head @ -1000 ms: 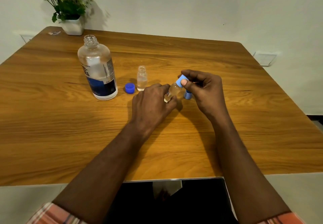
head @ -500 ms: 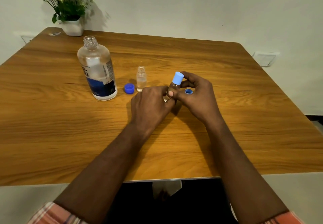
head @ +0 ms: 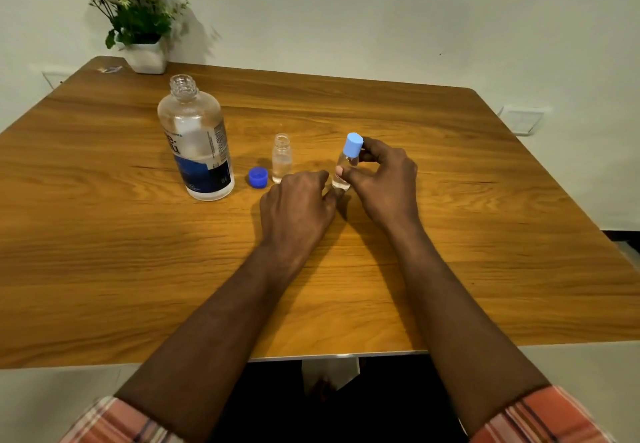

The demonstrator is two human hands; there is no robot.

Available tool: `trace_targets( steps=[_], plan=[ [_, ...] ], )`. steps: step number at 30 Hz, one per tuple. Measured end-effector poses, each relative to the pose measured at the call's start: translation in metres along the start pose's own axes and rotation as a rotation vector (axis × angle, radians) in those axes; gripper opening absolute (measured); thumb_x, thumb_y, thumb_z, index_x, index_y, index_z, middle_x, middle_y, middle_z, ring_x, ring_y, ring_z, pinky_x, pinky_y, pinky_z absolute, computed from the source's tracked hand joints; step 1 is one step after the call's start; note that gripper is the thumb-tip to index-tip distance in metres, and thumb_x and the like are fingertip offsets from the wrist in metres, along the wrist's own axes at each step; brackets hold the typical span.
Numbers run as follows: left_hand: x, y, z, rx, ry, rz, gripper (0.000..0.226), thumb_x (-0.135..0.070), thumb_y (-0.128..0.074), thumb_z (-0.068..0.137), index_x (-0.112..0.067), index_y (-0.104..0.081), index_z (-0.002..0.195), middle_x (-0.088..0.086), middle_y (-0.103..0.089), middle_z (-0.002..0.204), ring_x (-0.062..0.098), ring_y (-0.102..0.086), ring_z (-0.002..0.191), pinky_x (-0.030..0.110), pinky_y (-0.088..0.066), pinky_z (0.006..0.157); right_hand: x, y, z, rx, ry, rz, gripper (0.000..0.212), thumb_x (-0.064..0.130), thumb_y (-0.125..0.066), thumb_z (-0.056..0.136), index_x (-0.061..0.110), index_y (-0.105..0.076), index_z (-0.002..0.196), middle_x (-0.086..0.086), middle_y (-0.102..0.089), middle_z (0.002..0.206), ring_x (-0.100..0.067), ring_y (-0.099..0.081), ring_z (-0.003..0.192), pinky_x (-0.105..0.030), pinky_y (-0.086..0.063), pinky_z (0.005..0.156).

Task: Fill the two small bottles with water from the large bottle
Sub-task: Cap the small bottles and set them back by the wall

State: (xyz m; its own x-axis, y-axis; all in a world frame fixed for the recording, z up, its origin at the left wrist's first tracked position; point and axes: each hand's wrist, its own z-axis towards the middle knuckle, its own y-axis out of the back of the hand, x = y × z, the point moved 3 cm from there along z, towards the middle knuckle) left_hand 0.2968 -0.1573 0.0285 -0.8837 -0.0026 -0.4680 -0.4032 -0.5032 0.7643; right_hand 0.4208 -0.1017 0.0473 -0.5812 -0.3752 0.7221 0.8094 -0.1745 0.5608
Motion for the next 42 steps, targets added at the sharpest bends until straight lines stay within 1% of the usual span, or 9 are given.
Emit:
trace_targets(
  steps=[8, 10, 13, 16, 21, 25, 30, 36, 42],
  plan=[
    [0.003, 0.009, -0.002, -0.049, 0.069, -0.026, 0.027, -0.041, -0.063, 0.089, -0.023, -0.071, 0.108, -0.002, -0.074, 0.099, 0.026, -0.067, 0.094, 0.030, -0.040, 0.065, 0.003, 0.008, -0.009, 0.003, 0.013, 0.001, 0.056, 0.036, -0.080, 0.073, 0.024, -0.062, 0.125, 0.005, -0.068, 0.119, -0.020, -0.056, 0.116, -0.049, -0.043, 0.098],
    [0.010, 0.016, -0.005, -0.078, 0.133, -0.060, 0.030, -0.041, -0.064, 0.088, -0.025, -0.069, 0.112, -0.005, -0.073, 0.100, 0.024, -0.066, 0.097, 0.032, -0.043, 0.069, -0.002, 0.019, -0.015, -0.059, -0.037, 0.082, 0.053, 0.037, -0.078, 0.076, 0.024, -0.062, 0.125, 0.005, -0.065, 0.123, -0.015, -0.055, 0.115, -0.040, -0.046, 0.095],
    [0.024, 0.029, -0.012, -0.148, 0.222, -0.111, 0.034, -0.039, -0.065, 0.087, -0.022, -0.067, 0.117, -0.006, -0.073, 0.099, 0.020, -0.065, 0.096, 0.031, -0.045, 0.070, -0.013, 0.036, -0.023, -0.119, -0.117, 0.161, 0.042, 0.033, -0.074, 0.082, 0.022, -0.065, 0.122, 0.008, -0.065, 0.121, -0.006, -0.055, 0.108, -0.019, -0.043, 0.081],
    [0.032, 0.038, -0.015, -0.200, 0.294, -0.144, 0.038, -0.038, -0.067, 0.085, -0.018, -0.066, 0.119, -0.003, -0.072, 0.101, 0.021, -0.066, 0.095, 0.031, -0.047, 0.068, -0.020, 0.041, -0.028, -0.101, -0.165, 0.158, 0.036, 0.023, -0.072, 0.084, 0.019, -0.066, 0.119, 0.007, -0.066, 0.117, -0.005, -0.055, 0.104, -0.013, -0.042, 0.079],
    [0.032, 0.042, -0.012, -0.203, 0.337, -0.150, 0.038, -0.035, -0.069, 0.085, -0.010, -0.066, 0.114, 0.005, -0.072, 0.101, 0.027, -0.066, 0.092, 0.036, -0.051, 0.070, -0.026, 0.040, -0.034, -0.050, -0.228, 0.098, 0.042, 0.007, -0.067, 0.081, 0.013, -0.065, 0.122, 0.000, -0.068, 0.119, -0.010, -0.057, 0.106, -0.026, -0.045, 0.095],
    [0.031, 0.039, -0.007, -0.177, 0.341, -0.145, 0.031, -0.035, -0.069, 0.085, -0.011, -0.067, 0.105, 0.007, -0.072, 0.096, 0.026, -0.066, 0.084, 0.037, -0.053, 0.065, -0.029, 0.036, -0.036, 0.000, -0.264, 0.052, 0.048, 0.005, -0.064, 0.078, 0.013, -0.063, 0.126, -0.003, -0.067, 0.123, -0.016, -0.059, 0.115, -0.036, -0.045, 0.104],
    [0.031, 0.036, -0.001, -0.180, 0.342, -0.125, 0.029, -0.035, -0.071, 0.084, -0.011, -0.069, 0.101, 0.007, -0.072, 0.093, 0.025, -0.066, 0.079, 0.031, -0.048, 0.060, -0.031, 0.034, -0.034, 0.022, -0.281, 0.034, 0.052, 0.007, -0.065, 0.077, 0.015, -0.061, 0.128, -0.001, -0.066, 0.125, -0.016, -0.058, 0.118, -0.042, -0.043, 0.106],
    [0.034, 0.028, 0.005, -0.141, 0.354, -0.137, 0.032, -0.036, -0.070, 0.084, -0.013, -0.070, 0.107, 0.008, -0.072, 0.098, 0.026, -0.067, 0.085, 0.041, -0.057, 0.070, -0.035, 0.031, -0.033, 0.054, -0.285, 0.016, 0.054, 0.010, -0.065, 0.078, 0.017, -0.059, 0.131, 0.000, -0.065, 0.126, -0.015, -0.057, 0.119, -0.044, -0.041, 0.108],
    [0.035, 0.028, 0.008, -0.127, 0.355, -0.173, 0.034, -0.033, -0.071, 0.085, -0.013, -0.069, 0.112, 0.007, -0.073, 0.102, 0.024, -0.067, 0.090, 0.041, -0.057, 0.072, -0.034, 0.031, -0.033, 0.071, -0.281, 0.010, 0.054, 0.011, -0.069, 0.076, 0.015, -0.060, 0.129, 0.001, -0.069, 0.118, -0.017, -0.060, 0.116, -0.046, -0.041, 0.106]
  ],
)
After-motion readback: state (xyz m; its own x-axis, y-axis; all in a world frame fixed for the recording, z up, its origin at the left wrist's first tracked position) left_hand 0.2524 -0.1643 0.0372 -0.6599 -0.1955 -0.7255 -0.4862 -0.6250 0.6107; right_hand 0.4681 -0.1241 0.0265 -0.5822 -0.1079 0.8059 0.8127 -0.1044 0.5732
